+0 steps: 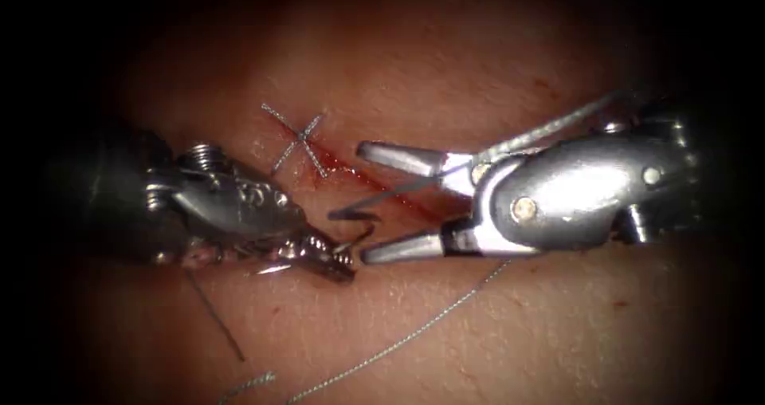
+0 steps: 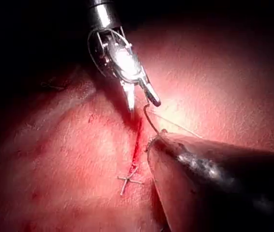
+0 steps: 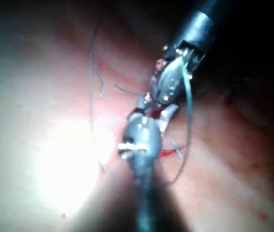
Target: Wound Closure
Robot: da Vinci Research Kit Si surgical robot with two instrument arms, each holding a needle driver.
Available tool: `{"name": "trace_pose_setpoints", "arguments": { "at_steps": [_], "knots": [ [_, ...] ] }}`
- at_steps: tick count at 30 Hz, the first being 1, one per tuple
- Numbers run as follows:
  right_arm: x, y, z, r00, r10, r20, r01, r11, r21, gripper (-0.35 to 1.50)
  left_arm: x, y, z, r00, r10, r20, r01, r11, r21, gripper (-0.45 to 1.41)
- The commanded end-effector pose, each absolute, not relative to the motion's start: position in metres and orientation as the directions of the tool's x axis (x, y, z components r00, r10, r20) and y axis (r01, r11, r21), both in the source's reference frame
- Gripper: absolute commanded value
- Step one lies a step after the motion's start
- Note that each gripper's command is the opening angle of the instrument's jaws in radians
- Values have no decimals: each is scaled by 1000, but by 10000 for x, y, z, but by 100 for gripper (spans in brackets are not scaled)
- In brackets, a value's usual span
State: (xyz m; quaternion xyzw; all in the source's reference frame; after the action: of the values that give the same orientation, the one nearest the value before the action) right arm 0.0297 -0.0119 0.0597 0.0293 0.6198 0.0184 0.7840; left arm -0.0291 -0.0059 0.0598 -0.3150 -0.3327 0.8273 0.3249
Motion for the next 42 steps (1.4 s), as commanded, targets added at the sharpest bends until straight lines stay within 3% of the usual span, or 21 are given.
{"name": "trace_pose_setpoints", "arguments": {
  "at_steps": [1,7,14,27,33,40,42],
  "knots": [
    [299,-127,601,254,136,-958,-41,991,130,108,-296,-62,604,-539,787,-301,-351,-534,-769,-45],
    [298,-128,601,241,210,-948,-145,973,178,113,-296,-61,604,-470,832,-296,-393,-497,-774,-45],
    [307,-139,595,317,296,-901,-467,875,124,101,-299,-61,604,-408,872,-271,-441,-448,-778,-45],
    [323,-135,601,368,310,-876,-601,799,30,93,-303,-61,604,-392,879,-270,-458,-441,-772,-45],
    [326,-141,612,407,305,-861,-616,787,-13,74,-304,-61,604,-390,880,-270,-462,-441,-770,-45],
    [328,-149,623,451,319,-834,-611,791,-28,39,-304,-60,603,-384,883,-270,-473,-440,-764,-45],
    [329,-148,628,460,324,-827,-603,797,-23,14,-305,-60,601,-382,884,-270,-477,-439,-762,-45]
  ]
}}
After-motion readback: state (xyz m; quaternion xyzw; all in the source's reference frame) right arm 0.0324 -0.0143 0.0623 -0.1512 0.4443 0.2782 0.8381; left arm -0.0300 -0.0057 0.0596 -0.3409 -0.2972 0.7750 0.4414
